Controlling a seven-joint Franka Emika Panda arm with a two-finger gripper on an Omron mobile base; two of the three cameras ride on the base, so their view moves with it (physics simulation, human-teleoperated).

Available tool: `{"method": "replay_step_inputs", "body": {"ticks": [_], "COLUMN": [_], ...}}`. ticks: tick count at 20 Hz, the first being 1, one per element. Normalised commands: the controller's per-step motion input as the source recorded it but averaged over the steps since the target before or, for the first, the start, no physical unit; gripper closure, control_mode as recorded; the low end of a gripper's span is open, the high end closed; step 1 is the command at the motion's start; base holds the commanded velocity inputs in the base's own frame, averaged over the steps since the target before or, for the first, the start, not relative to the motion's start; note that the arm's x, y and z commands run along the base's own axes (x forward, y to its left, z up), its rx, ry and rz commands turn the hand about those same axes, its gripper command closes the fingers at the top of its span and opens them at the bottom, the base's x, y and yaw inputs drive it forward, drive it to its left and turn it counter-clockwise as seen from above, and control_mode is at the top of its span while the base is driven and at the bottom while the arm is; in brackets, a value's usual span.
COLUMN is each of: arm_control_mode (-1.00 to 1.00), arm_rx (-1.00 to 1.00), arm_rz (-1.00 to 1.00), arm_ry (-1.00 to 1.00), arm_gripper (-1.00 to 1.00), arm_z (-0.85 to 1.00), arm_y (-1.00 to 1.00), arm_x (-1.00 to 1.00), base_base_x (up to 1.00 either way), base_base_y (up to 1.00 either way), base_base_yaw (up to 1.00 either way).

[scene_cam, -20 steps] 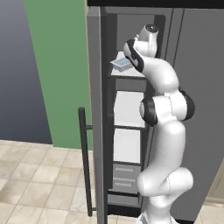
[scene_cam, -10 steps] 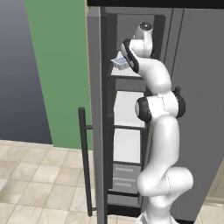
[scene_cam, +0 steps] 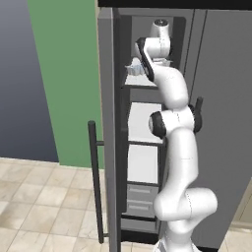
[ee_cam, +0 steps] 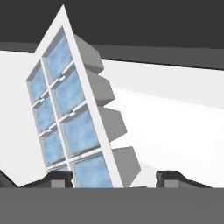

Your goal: The ice cube tray has been filled with water. Take the tray and place it in the freezer to make ice. Close the freezer door after placing the tray.

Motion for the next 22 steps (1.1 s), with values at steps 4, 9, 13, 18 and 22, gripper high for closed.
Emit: {"method": "replay_step_inputs", "body": {"ticks": [4,9,13,18,22], "arm_control_mode": [-1.00,-1.00,-1.00,-1.00,-1.00], "arm_rx": [-0.10,-0.13,-0.16,-0.24,-0.26], "arm_rz": [-0.01,0.00,-0.03,-0.01,-0.03], "arm_ry": [-0.13,-0.24,-0.24,-0.47,-0.54], "arm_gripper": [-1.00,-1.00,-1.00,-1.00,-1.00], "arm_z": [-0.48,-0.63,-0.99,-1.00,-0.98], "arm_y": [0.46,0.54,0.32,0.46,0.56], "arm_x": [-0.93,-1.00,-1.00,-1.00,-1.00], "base_base_x": [0.00,0.00,0.00,0.00,0.00], "base_base_y": [0.00,0.00,0.00,0.00,0.00], "base_base_yaw": [0.00,0.00,0.00,0.00,0.00]}}
